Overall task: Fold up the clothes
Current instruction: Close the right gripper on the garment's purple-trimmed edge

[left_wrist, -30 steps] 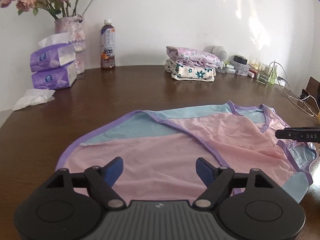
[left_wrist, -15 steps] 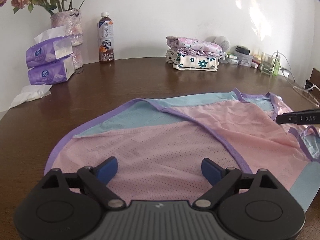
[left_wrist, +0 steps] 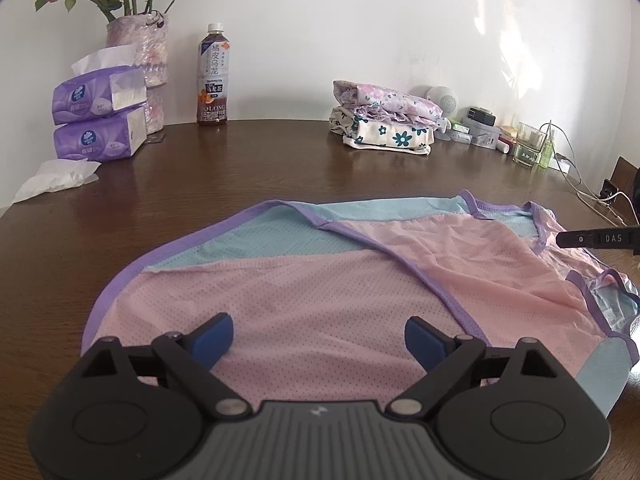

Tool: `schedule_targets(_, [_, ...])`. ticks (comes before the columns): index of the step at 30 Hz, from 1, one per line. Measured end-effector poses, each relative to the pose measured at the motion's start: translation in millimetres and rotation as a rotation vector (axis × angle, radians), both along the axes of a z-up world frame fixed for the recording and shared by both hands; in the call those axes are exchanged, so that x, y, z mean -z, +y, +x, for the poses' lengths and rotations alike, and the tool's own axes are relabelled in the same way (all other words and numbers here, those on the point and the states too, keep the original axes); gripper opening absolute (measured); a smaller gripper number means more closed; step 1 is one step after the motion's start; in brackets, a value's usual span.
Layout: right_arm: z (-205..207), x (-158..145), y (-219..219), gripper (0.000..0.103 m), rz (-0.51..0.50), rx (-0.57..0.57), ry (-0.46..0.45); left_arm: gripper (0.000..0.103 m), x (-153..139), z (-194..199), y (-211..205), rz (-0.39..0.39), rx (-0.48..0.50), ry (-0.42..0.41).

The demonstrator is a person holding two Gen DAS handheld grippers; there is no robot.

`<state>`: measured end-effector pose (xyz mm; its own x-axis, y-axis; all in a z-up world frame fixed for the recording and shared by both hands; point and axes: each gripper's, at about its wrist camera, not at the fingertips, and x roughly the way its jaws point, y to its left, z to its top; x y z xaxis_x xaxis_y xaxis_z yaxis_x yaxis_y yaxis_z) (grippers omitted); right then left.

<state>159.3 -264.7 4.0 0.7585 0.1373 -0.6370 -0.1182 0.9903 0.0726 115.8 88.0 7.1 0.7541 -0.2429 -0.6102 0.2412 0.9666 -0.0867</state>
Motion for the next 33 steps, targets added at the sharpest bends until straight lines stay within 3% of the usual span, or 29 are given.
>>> schedule_targets(1, [2, -1, -3, 0.01, 0.016, -0.003, 0.013, 0.093, 0, 0, 0, -0.001, 0.0, 0.0])
schedule_targets(2, [4, -1, -5, 0.026, 0.033, -0.001, 0.024, 0.093, 0, 0, 0, -0.002, -0.001, 0.0])
schedule_targets(4, [7, -2, -6, 0.038, 0.021, 0.01, 0.02, 0.093, 0, 0, 1, -0.006, -0.001, -0.001])
schedule_targets(7, [12, 1, -2, 0.037, -0.023, -0.002, 0.036, 0.093, 0, 0, 2, -0.015, -0.003, -0.001])
schedule_targets(9, [15, 6, -1, 0.026, -0.031, -0.018, 0.065, 0.093, 0, -1, 4, -0.02, -0.004, -0.001])
schedule_targets(11, [14, 7, 0, 0.001, -0.039, -0.015, 0.063, 0.093, 0, -1, 4, -0.024, -0.004, -0.002])
schedule_targets(13, [14, 7, 0, 0.0, -0.047, -0.009, 0.056, 0.093, 0, -2, 5, -0.025, -0.003, -0.002])
schedule_targets(21, [17, -1, -17, 0.0, -0.045, 0.049, 0.03, 0.093, 0, -2, 4, -0.028, -0.003, -0.003])
schedule_targets(27, [30, 0, -39, 0.002, 0.028, 0.079, 0.067, 0.093, 0, -2, 4, -0.026, -0.003, -0.003])
schedule_targets(30, [30, -2, -48, 0.013, 0.114, 0.086, 0.06, 0.093, 0, -2, 4, -0.028, -0.003, -0.003])
schedule_targets(32, [28, -4, -47, 0.03, 0.122, 0.08, 0.04, 0.093, 1, -1, 4, -0.027, -0.002, -0.003])
schedule_targets(33, [29, -3, -45, 0.033, 0.105, 0.076, 0.039, 0.093, 1, -1, 4, -0.025, -0.002, -0.003])
